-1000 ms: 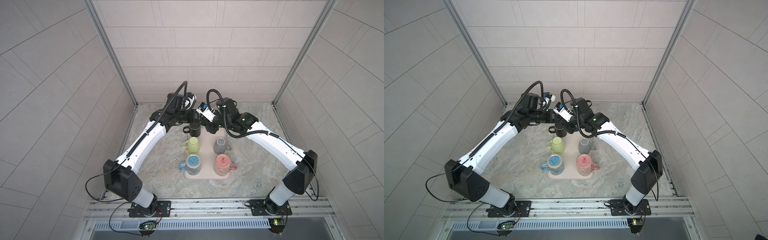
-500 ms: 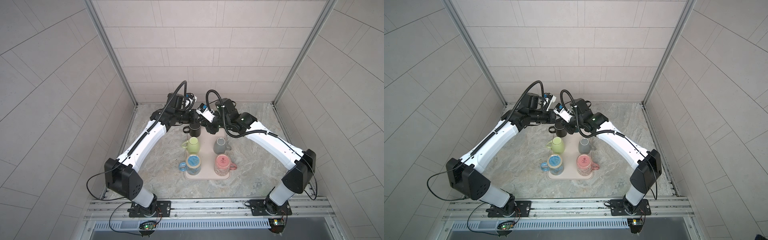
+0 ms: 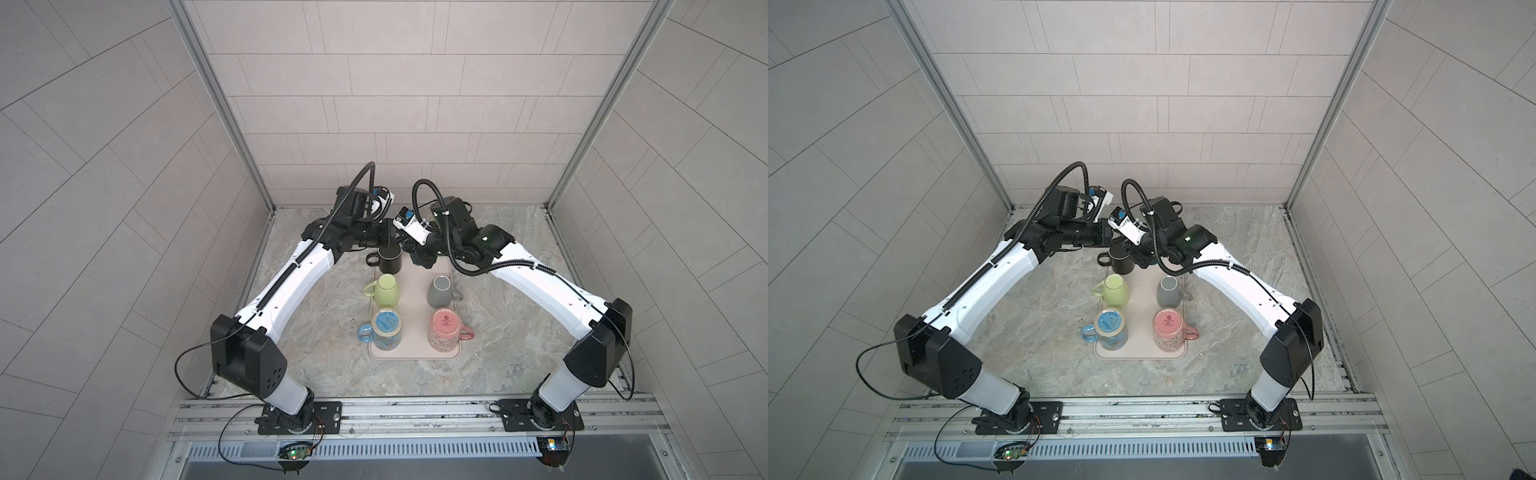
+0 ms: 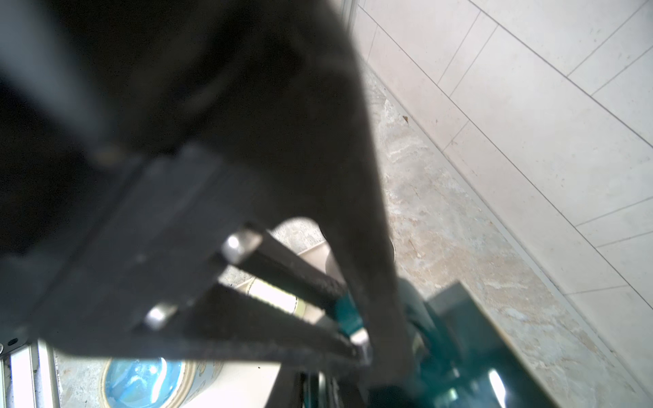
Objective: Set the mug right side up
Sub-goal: 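Grasp the dark green mug's handle with the left gripper beside the right gripper, then carry the upright mug away with the left gripper while the right gripper withdraws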
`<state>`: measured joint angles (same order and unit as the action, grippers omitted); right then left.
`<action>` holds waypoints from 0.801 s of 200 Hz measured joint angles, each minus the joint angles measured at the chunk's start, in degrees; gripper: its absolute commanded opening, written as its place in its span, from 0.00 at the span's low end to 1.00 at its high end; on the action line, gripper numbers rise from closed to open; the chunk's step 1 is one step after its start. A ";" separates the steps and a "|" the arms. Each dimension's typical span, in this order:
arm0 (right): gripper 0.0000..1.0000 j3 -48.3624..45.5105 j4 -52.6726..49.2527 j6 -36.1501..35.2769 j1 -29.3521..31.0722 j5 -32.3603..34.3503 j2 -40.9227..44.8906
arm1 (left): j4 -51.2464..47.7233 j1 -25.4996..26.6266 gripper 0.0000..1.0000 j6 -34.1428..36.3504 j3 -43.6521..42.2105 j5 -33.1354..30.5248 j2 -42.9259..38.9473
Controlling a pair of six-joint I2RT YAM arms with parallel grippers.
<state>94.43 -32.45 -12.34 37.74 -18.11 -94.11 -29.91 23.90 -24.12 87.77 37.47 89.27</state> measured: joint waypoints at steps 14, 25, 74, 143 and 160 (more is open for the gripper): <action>0.20 0.00 -0.35 -0.20 -0.02 0.57 0.00 | -0.46 0.00 0.00 0.33 0.11 -0.94 0.35; 0.20 0.00 -0.48 -0.33 -0.13 0.94 0.00 | -0.70 0.02 0.00 0.57 0.31 -1.49 0.70; 0.22 0.00 1.68 -2.32 0.11 2.45 1.57 | -3.37 0.17 0.00 1.60 1.92 -5.07 3.87; 0.23 -6.27 4.42 -2.23 0.07 5.38 11.34 | -1.51 -5.35 0.00 2.10 6.38 -9.14 7.08; 0.23 -8.48 5.38 -1.55 -0.13 5.95 13.11 | 0.83 -7.30 0.00 2.40 6.40 -11.74 6.97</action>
<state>85.95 -27.07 -13.89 37.60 -12.16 -80.99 -29.08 16.60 -21.71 94.17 25.74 96.25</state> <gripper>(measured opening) 0.228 0.185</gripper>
